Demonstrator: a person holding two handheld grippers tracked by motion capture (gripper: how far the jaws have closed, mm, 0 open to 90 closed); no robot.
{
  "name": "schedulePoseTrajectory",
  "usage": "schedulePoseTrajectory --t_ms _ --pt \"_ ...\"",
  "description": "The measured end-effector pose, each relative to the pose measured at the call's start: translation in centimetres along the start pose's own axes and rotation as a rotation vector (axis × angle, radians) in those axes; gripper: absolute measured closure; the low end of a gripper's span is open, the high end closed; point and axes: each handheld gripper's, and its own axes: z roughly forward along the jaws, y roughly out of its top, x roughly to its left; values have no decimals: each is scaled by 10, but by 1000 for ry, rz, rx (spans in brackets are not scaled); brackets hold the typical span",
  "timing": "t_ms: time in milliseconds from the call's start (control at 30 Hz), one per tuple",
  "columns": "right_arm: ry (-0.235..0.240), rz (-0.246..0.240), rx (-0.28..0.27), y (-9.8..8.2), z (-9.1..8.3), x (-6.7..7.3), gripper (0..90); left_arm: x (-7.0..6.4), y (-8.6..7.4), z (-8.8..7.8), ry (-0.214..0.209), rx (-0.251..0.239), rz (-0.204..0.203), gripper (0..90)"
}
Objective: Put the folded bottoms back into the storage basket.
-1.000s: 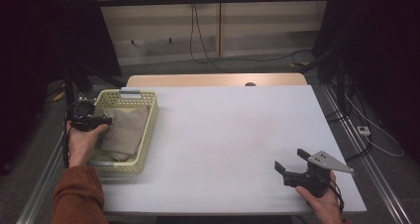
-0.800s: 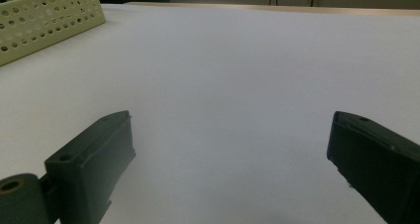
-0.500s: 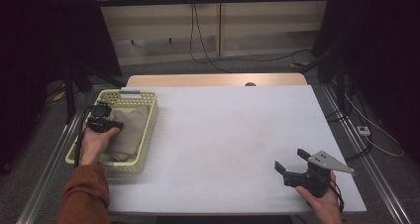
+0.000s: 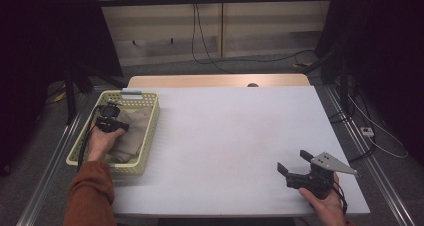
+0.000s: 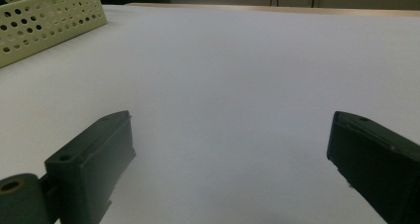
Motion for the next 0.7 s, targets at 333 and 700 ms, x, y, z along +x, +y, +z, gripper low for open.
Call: schedulePoseTrajectory --t_ms 333,700 --pt "0 -1 -2 0 0 0 37 -1 -9 -13 -35 101 13 892" --pt "-3 -4 2 0 1 0 37 6 -11 -26 -19 13 -14 873"
